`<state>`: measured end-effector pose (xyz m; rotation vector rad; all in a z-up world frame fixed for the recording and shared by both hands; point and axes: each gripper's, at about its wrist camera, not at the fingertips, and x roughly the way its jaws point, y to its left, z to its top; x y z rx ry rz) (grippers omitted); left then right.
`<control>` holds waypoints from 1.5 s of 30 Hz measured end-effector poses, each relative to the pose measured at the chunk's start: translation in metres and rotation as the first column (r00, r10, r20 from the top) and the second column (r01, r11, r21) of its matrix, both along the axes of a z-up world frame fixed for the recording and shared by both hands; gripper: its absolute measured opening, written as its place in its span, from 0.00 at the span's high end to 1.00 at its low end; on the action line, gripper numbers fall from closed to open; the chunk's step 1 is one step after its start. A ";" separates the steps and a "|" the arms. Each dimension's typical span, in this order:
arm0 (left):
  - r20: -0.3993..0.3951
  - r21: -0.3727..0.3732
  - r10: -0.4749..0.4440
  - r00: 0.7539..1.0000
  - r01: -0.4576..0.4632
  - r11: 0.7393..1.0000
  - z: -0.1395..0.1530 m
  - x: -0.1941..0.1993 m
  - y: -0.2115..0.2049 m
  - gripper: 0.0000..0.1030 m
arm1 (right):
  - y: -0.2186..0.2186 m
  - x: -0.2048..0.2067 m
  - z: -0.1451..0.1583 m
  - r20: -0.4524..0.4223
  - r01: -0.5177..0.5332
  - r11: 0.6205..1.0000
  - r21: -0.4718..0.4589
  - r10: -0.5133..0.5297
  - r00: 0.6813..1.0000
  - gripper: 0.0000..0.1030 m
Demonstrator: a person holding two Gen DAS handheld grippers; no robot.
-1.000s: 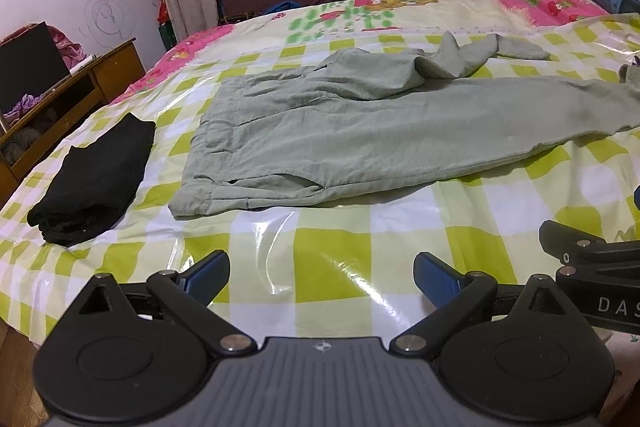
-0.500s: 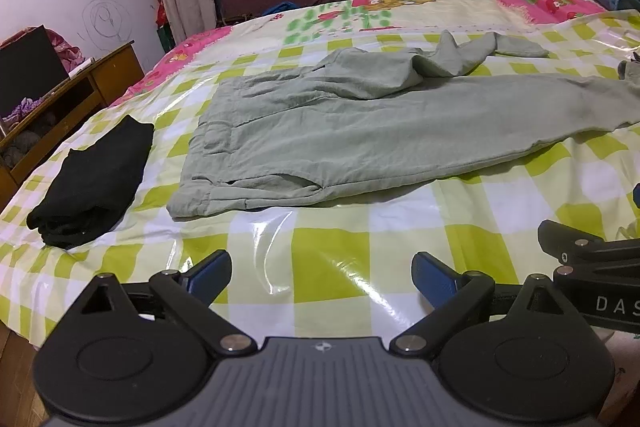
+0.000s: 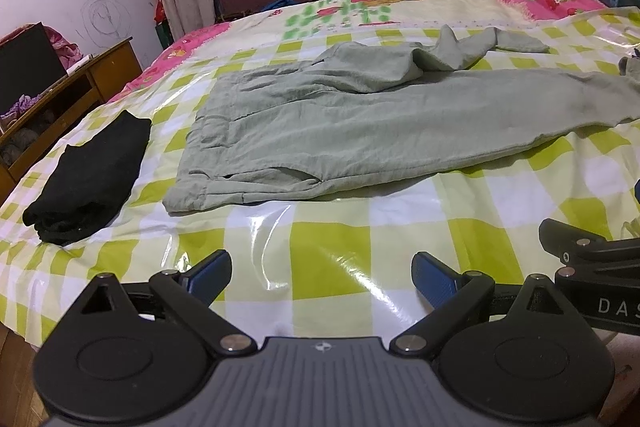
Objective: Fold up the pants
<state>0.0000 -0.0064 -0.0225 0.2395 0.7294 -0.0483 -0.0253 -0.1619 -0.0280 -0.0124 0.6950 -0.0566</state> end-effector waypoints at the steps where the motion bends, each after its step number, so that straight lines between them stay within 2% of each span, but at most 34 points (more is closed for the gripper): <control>1: 0.000 0.001 -0.001 1.000 0.001 1.000 0.000 0.000 0.000 0.00 | 0.000 0.000 0.000 -0.001 -0.001 1.000 -0.002 0.001 1.000 0.03; 22: 0.000 0.010 -0.020 1.000 0.020 1.000 -0.008 0.002 0.000 0.00 | 0.004 0.002 -0.005 -0.009 -0.012 1.000 -0.029 0.012 1.000 0.06; 35: 0.003 -0.013 -0.031 1.000 0.031 0.999 -0.011 0.006 0.006 0.00 | 0.009 0.007 -0.005 -0.015 -0.026 0.998 -0.054 0.026 1.000 0.06; 40: 0.050 -0.025 -0.012 0.999 0.013 1.000 -0.002 0.013 0.020 0.00 | 0.018 0.011 0.003 0.032 -0.081 0.992 -0.101 0.085 0.996 0.06; 43: 0.088 -0.021 0.051 0.995 -0.049 0.999 0.004 0.022 0.041 0.00 | 0.033 0.016 0.007 0.069 -0.149 0.974 -0.169 0.162 0.984 0.06; 45: 0.097 -0.024 0.096 0.991 -0.094 0.995 0.005 0.032 0.058 0.00 | 0.043 0.023 0.008 0.075 -0.196 0.964 -0.179 0.212 0.974 0.06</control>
